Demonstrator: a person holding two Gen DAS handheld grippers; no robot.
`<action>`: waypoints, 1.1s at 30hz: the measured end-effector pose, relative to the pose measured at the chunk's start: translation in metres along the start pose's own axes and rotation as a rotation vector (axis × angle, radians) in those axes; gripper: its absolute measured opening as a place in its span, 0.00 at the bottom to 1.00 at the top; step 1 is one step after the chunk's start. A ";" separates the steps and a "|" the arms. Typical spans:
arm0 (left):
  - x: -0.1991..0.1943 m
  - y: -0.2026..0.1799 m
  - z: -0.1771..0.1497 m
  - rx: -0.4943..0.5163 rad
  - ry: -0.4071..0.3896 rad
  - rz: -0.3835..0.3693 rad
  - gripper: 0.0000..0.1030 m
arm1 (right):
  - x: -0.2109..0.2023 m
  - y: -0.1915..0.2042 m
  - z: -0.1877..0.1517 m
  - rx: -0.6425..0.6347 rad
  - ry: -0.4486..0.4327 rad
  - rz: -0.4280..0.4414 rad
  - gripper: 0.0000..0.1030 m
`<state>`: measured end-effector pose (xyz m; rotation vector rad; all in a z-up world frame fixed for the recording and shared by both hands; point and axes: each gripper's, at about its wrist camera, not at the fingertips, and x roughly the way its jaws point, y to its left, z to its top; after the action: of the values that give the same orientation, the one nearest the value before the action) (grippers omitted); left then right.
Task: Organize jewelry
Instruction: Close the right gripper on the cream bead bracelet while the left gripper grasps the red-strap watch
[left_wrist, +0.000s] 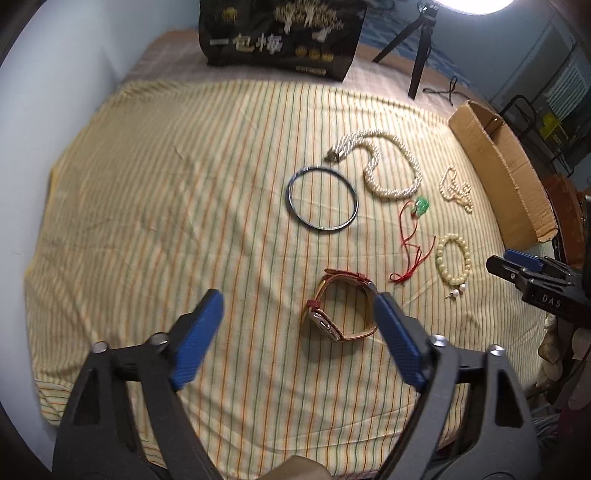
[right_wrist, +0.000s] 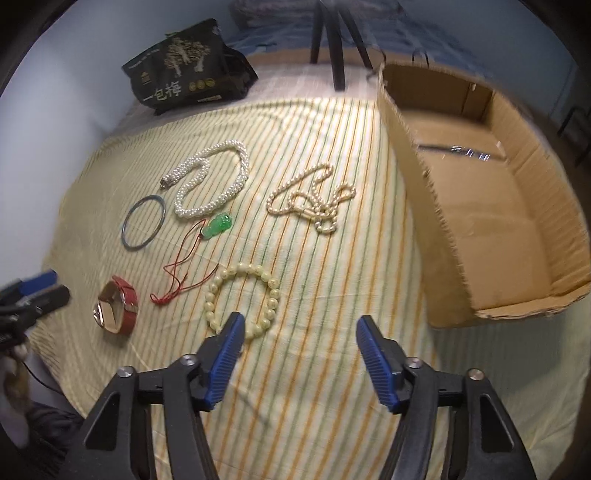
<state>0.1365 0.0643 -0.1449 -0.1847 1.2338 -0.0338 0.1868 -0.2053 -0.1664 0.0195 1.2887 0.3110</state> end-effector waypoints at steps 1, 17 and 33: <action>0.004 0.002 0.000 -0.013 0.013 -0.011 0.78 | 0.001 -0.001 0.000 0.012 0.008 0.017 0.54; 0.036 0.010 0.003 -0.084 0.129 -0.071 0.50 | 0.024 0.000 0.008 0.071 0.045 0.049 0.32; 0.061 -0.001 0.006 -0.028 0.141 0.003 0.21 | 0.039 0.026 0.008 -0.063 0.020 -0.059 0.10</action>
<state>0.1628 0.0560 -0.2000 -0.2076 1.3753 -0.0266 0.1982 -0.1694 -0.1961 -0.0750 1.2967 0.3011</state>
